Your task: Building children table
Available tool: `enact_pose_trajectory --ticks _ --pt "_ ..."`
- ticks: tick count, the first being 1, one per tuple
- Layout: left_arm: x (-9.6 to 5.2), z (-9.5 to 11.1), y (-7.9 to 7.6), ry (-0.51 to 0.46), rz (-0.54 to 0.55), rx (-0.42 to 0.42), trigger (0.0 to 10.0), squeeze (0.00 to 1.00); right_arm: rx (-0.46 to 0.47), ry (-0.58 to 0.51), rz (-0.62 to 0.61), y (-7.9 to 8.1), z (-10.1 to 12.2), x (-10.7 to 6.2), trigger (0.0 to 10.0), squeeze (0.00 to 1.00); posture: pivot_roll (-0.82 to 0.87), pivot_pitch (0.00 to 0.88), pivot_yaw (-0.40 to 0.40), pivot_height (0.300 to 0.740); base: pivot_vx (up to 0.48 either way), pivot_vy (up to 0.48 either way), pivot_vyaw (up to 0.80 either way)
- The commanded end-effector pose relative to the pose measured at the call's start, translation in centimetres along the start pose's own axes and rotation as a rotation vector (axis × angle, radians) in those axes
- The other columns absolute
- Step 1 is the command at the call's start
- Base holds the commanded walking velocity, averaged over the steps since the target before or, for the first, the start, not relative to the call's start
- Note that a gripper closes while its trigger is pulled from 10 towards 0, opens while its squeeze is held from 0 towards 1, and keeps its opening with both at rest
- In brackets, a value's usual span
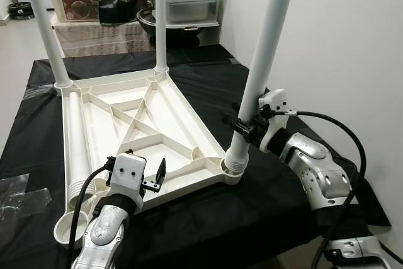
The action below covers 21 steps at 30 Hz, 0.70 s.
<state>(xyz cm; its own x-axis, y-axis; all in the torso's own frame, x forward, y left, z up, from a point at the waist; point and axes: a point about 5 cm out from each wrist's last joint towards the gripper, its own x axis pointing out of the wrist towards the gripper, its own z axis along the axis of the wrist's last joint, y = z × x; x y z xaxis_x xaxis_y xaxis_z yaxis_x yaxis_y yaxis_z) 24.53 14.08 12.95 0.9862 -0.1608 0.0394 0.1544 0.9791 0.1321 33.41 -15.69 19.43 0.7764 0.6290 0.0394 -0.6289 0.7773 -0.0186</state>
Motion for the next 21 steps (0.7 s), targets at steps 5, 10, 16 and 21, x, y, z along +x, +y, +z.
enact_pose_trajectory --ticks 5,10,16,21 --pt "-0.04 -0.43 0.12 0.022 0.005 0.002 10.0 0.0 -0.007 -0.03 -0.007 0.1 0.36 0.2 10.0 0.0 0.02 0.0 -0.08 0.74 0.0 0.0 0.0" --pt "-0.12 -0.53 -0.2 0.026 -0.007 0.007 10.0 0.0 -0.007 -0.033 -0.001 0.22 0.3 0.38 10.0 0.0 0.02 0.0 -0.081 0.74 0.0 0.0 0.0" --pt "-0.07 -0.62 -0.28 0.028 -0.01 0.01 10.0 0.0 -0.007 -0.035 -0.002 0.15 0.33 0.54 10.0 0.0 0.02 0.0 -0.083 0.74 0.0 0.0 0.0" --pt "-0.14 -0.75 -0.33 0.032 -0.01 0.012 10.0 0.0 -0.011 -0.034 -0.012 -0.17 0.34 0.37 10.0 0.0 0.01 0.0 -0.086 0.74 0.0 0.0 0.0"
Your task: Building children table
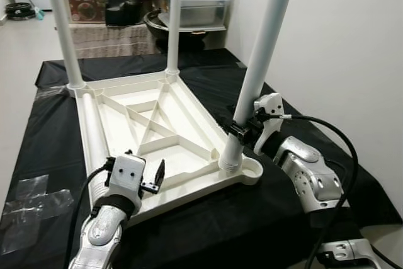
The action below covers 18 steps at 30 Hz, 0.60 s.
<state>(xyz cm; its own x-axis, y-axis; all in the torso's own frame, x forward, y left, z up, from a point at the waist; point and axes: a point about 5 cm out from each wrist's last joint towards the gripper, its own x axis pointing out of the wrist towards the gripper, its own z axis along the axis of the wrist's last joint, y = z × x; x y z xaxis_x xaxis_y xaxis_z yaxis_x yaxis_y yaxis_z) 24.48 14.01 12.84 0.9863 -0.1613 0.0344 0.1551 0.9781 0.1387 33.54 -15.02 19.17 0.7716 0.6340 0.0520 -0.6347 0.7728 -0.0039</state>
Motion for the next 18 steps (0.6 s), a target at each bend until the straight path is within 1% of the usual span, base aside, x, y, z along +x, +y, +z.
enact_pose_trajectory --ticks 1,2,4,5,8,11,15,18 --pt "-0.1 -0.7 -0.3 0.029 -0.008 0.006 10.0 0.0 -0.031 -0.02 -0.035 -1.0 0.7 -0.4 10.0 0.0 0.01 0.0 -0.086 0.74 0.0 0.0 0.0" --pt "-0.1 -0.7 -0.3 0.029 -0.008 0.006 10.0 0.0 -0.031 -0.02 -0.035 -1.0 0.7 -0.4 10.0 0.0 0.01 0.0 -0.086 0.74 0.0 0.0 0.0" --pt "-0.2 -0.8 -0.3 0.032 -0.005 0.006 10.0 0.0 -0.041 -0.015 -0.074 -1.9 0.8 -1.1 10.0 0.0 0.01 0.0 -0.085 0.74 0.0 0.0 0.0" --pt "-0.2 -0.8 -0.3 0.032 -0.005 0.006 10.0 0.0 -0.041 -0.015 -0.074 -1.9 0.8 -1.1 10.0 0.0 0.01 0.0 -0.085 0.74 0.0 0.0 0.0" --pt "-0.1 -1.0 -0.3 0.036 -0.003 0.005 10.0 0.0 -0.046 -0.001 -0.128 -2.8 0.5 -2.0 10.0 0.0 0.0 0.0 -0.082 0.74 0.0 0.0 0.0" --pt "-0.1 -1.0 -0.5 0.036 -0.006 0.005 10.0 0.0 -0.031 0.007 -0.155 -3.1 0.1 -2.2 10.0 0.0 -0.01 0.0 -0.08 0.74 0.0 0.0 0.0" --pt "0.0 -1.0 -0.5 0.035 -0.009 0.004 10.0 0.0 -0.021 0.013 -0.163 -3.1 -0.1 -2.2 10.0 0.0 -0.01 0.0 -0.08 0.74 0.0 0.0 0.0" --pt "0.0 -1.0 -0.5 0.035 -0.008 0.004 10.0 0.0 -0.003 0.016 -0.119 -1.9 -0.6 -1.8 10.0 0.0 -0.01 0.0 -0.083 0.74 0.0 0.0 0.0"
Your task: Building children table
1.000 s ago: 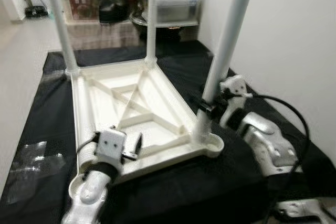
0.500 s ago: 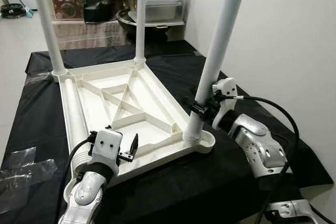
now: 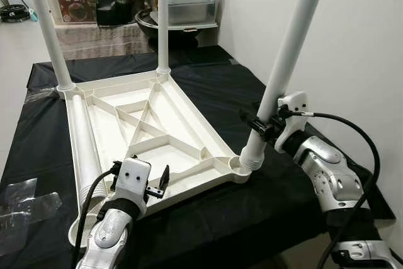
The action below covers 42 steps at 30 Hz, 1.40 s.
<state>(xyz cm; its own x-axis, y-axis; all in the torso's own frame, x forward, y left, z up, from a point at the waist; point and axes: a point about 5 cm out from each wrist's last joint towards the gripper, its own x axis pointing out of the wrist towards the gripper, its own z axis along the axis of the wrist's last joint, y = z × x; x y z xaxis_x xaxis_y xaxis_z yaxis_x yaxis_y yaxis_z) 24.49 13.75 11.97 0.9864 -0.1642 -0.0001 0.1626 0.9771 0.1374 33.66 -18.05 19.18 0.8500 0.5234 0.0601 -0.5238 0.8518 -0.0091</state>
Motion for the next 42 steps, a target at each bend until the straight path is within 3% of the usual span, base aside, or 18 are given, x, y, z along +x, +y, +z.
enact_pose_trajectory --ticks 1,4,11,29,34,40,41,42 --pt "0.0 -0.2 -0.1 0.001 0.0 0.006 10.0 0.0 0.008 0.023 0.017 0.5 -0.7 -0.1 10.0 0.0 -0.01 0.0 -0.083 0.74 0.0 0.0 0.0" --pt "-0.1 -0.3 -0.1 0.004 0.003 0.005 10.0 0.0 0.0 0.016 0.077 1.7 -0.7 0.4 10.0 0.0 -0.01 0.0 -0.085 0.74 0.0 0.0 0.0" --pt "-0.1 -0.3 -0.2 0.003 0.008 0.004 10.0 0.0 -0.022 0.026 0.119 2.1 -0.6 1.0 10.0 0.0 0.0 0.0 -0.097 0.74 0.0 0.0 0.0" --pt "-0.1 -0.3 0.0 0.002 0.014 0.006 10.0 0.0 0.007 0.063 0.128 3.2 -2.2 0.8 10.0 0.0 0.0 0.0 -0.095 0.74 0.0 0.0 0.0" --pt "-0.2 -0.5 0.0 0.008 0.014 0.006 10.0 0.0 0.06 0.075 0.139 4.0 -3.0 0.0 10.0 0.0 0.0 0.0 -0.09 0.74 0.0 0.0 0.0" --pt "0.1 -0.4 0.1 0.005 0.013 0.009 10.0 0.0 0.084 0.102 0.111 4.5 -3.8 0.0 10.0 0.0 0.0 0.0 -0.087 0.74 0.0 0.0 0.0" --pt "0.1 -0.4 0.2 0.003 0.015 0.011 10.0 0.0 0.097 0.134 0.034 4.2 -4.5 0.1 10.0 0.0 0.0 0.0 -0.089 0.74 0.0 0.0 0.0" --pt "0.1 -0.4 0.2 0.003 0.015 0.011 10.0 0.0 0.097 0.134 0.034 4.2 -4.5 0.1 10.0 0.0 0.0 0.0 -0.089 0.74 0.0 0.0 0.0"
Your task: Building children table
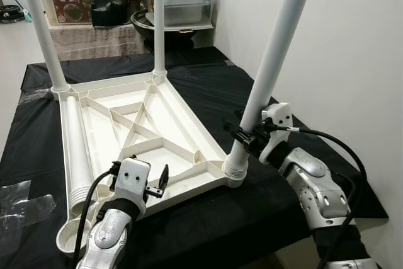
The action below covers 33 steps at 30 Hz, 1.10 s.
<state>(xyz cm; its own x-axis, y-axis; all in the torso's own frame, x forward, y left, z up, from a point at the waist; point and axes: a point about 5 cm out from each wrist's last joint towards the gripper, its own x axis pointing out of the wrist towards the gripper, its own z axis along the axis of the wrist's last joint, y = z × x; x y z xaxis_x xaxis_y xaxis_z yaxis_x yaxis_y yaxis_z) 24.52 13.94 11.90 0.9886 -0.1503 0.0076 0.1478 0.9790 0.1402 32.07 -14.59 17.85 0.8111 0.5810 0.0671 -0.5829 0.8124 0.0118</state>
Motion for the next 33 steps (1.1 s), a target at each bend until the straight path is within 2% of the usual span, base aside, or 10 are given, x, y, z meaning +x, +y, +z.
enact_pose_trajectory --ticks 1,5,7,9,12,14,17,20,29,33 --pt "0.1 -0.3 0.0 0.008 0.0 0.008 10.0 0.0 0.076 0.138 -0.037 0.4 -3.2 -0.3 10.0 0.0 0.0 0.0 -0.089 0.74 0.0 0.0 0.0" --pt "0.1 -0.2 0.2 0.006 0.006 0.011 10.0 0.0 0.083 0.194 -0.202 -0.2 -4.5 -0.1 10.0 0.0 0.01 0.0 -0.094 0.74 0.0 0.0 0.0" --pt "0.1 -0.3 0.3 0.006 0.012 0.016 10.0 0.0 0.067 0.268 -0.373 -0.8 -6.1 -0.3 10.0 0.0 0.01 0.0 -0.094 0.74 0.0 0.0 0.0" --pt "0.1 -0.3 0.3 0.006 0.012 0.016 10.0 0.0 0.067 0.268 -0.373 -0.8 -6.1 -0.3 10.0 0.0 0.01 0.0 -0.094 0.74 0.0 0.0 0.0" --pt "0.2 -0.2 0.4 -0.001 0.02 0.029 10.0 0.0 0.058 0.348 -0.58 -2.3 -7.7 -0.9 10.0 0.0 0.01 0.0 -0.097 0.74 0.0 0.0 0.0" --pt "0.2 -0.2 0.4 -0.001 0.02 0.029 10.0 0.0 0.058 0.348 -0.58 -2.3 -7.7 -0.9 10.0 0.0 0.01 0.0 -0.097 0.74 0.0 0.0 0.0" --pt "0.3 -0.3 0.9 0.004 0.052 0.051 10.0 0.0 0.004 0.373 -0.738 -4.1 -7.5 -1.4 10.0 0.0 0.02 0.0 -0.105 0.74 0.0 0.0 0.0" --pt "0.3 -0.4 1.0 0.007 0.063 0.048 10.0 0.0 0.017 0.362 -0.82 -4.7 -7.3 -1.4 10.0 0.0 0.02 0.0 -0.107 0.74 0.0 0.0 0.0" --pt "0.2 -0.5 1.1 0.007 0.078 0.045 10.0 0.0 0.057 0.291 -0.875 -4.1 -7.0 -0.6 10.0 0.0 0.02 0.0 -0.111 0.74 0.0 0.0 0.0" --pt "0.1 -0.6 1.3 0.011 0.092 0.052 10.0 0.0 0.101 0.206 -0.849 -3.4 -6.6 -0.5 10.0 0.0 0.02 0.0 -0.112 0.74 0.0 0.0 0.0"
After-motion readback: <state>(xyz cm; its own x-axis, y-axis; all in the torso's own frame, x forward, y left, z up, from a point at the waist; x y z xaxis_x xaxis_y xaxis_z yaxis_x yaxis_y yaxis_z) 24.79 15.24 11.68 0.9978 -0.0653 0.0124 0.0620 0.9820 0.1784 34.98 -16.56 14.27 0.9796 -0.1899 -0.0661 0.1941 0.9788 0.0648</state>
